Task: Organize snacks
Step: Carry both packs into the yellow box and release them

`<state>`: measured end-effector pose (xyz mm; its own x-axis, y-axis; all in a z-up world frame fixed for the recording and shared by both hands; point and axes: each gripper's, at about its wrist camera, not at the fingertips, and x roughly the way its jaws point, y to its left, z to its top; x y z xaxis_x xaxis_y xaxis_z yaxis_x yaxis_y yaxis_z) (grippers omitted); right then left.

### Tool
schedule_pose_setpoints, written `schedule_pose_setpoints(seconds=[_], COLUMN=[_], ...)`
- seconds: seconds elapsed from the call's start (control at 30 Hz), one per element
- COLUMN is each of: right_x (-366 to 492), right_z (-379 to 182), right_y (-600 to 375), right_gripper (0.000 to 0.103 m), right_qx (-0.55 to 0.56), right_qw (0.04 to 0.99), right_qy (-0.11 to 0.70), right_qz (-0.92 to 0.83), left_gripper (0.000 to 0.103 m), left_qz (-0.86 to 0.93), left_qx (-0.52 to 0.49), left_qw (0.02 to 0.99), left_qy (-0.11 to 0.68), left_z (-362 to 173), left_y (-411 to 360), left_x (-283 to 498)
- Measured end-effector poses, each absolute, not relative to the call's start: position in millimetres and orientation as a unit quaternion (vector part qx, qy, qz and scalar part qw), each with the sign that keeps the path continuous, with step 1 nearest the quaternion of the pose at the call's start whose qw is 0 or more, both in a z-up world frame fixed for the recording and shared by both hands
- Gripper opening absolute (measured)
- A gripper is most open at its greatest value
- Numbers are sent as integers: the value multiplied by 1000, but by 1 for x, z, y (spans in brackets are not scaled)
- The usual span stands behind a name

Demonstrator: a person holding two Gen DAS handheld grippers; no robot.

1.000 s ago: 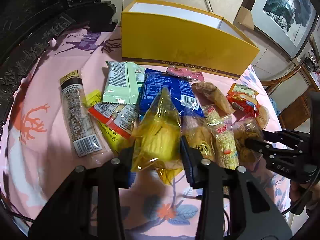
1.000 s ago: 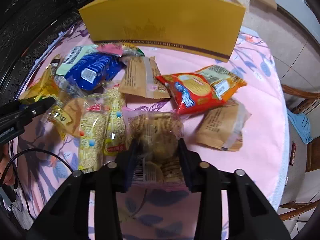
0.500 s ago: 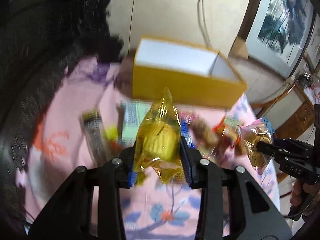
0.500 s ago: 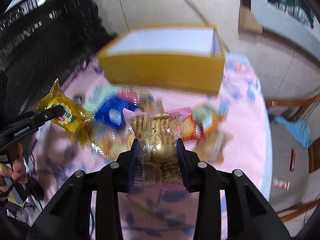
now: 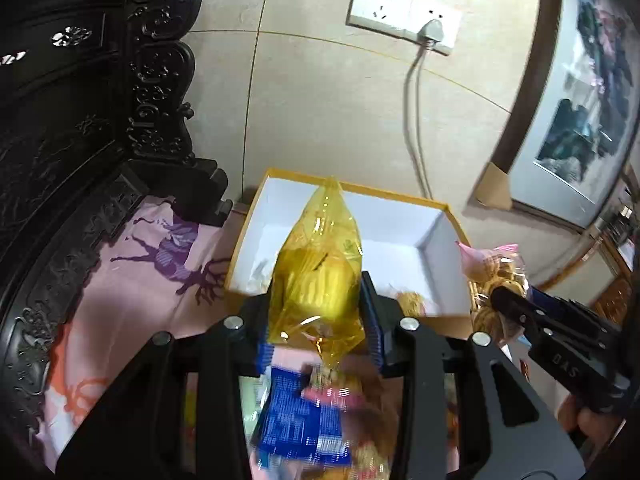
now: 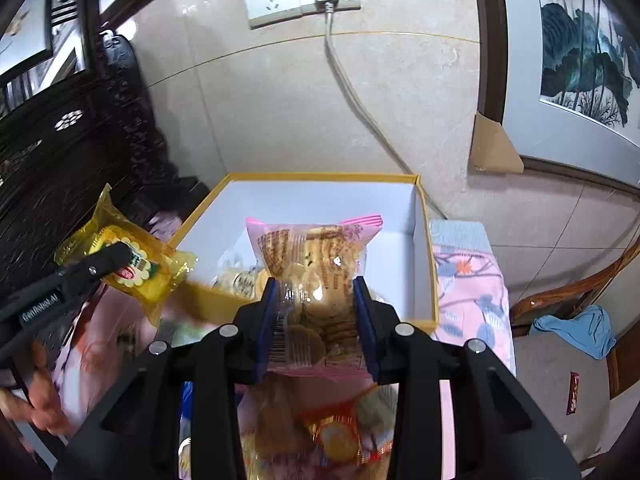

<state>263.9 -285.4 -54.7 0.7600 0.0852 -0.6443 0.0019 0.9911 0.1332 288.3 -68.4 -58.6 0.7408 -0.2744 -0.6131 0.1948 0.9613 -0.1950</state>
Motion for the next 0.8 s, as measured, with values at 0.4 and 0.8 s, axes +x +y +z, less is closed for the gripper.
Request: schedule_pose_setpoints(seconds=[0.4, 0.8], right_x=[317, 278], right_z=[-73, -72], right_y=[-289, -288], right_gripper=[38, 70], right_qx=[67, 53], right_qw=[938, 923], right_qy=[339, 380], right_qz=[7, -24], left_gripper=[37, 88], left_qz=[-101, -89], left_qx=[-89, -31], left_qw=[934, 941], left_qy=[330, 325], left_z=[-88, -78], left_y=[-84, -78], left_x=[346, 315])
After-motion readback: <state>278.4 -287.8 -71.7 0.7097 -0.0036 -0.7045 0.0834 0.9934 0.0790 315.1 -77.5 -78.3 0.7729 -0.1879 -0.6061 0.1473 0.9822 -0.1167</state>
